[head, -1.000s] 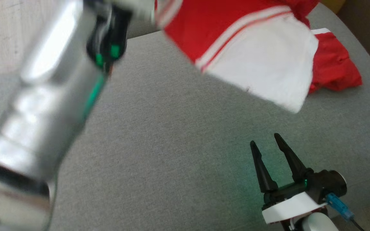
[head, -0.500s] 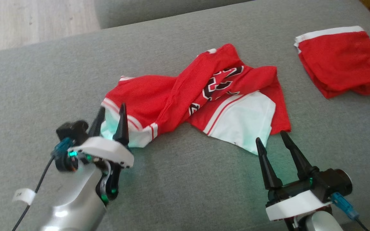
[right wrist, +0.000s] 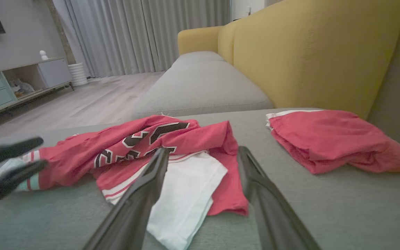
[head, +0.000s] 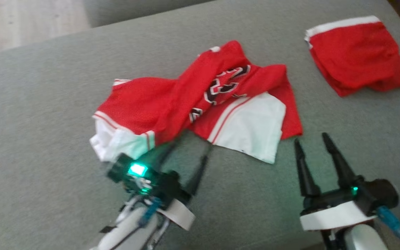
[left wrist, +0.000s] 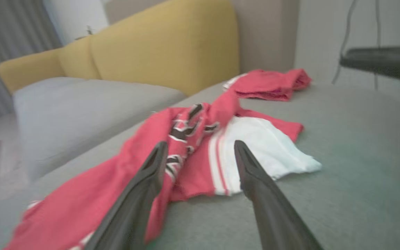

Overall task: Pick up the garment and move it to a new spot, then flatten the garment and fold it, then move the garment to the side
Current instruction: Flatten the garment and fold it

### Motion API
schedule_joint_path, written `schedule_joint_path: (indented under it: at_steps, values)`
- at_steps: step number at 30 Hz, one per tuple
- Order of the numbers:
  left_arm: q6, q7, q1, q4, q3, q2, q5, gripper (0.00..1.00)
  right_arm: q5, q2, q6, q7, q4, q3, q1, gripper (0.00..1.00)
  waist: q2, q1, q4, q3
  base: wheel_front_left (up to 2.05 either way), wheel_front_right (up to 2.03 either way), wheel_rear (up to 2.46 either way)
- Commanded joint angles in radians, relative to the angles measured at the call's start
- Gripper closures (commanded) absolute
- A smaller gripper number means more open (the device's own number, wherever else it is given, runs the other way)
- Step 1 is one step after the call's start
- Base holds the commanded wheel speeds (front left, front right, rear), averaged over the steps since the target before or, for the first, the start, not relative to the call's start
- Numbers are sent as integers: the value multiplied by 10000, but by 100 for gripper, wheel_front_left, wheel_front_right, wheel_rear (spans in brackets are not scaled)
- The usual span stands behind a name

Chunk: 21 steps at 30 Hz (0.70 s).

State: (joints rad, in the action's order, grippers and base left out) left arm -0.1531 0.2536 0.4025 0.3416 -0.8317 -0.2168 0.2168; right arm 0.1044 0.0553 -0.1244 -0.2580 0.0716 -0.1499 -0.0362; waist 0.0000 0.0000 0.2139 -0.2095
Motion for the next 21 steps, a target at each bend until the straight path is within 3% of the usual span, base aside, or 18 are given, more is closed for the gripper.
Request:
schedule_joint_path:
  at_steps: [1, 10, 21]
  values:
    - [250, -62, 628, 100, -57, 48, -288, 0, -8, 15, -63, -38, -482, -45, 10, 0, 0, 0, 473, -297, 0, 0, 0]
    - [1718, -1068, 2189, 2252, -1536, 1175, -859, 0, 100, -44, -63, -38, -1221, 664, 162, 0, 0, 0, 1685, -1299, 0, 0, 0]
    - [2278, -1903, 3191, 3789, -2045, 1563, -724, 0, 688, -49, -63, -38, -1275, 780, 355, 0, 0, 0, 2001, -2275, 0, 0, 0]
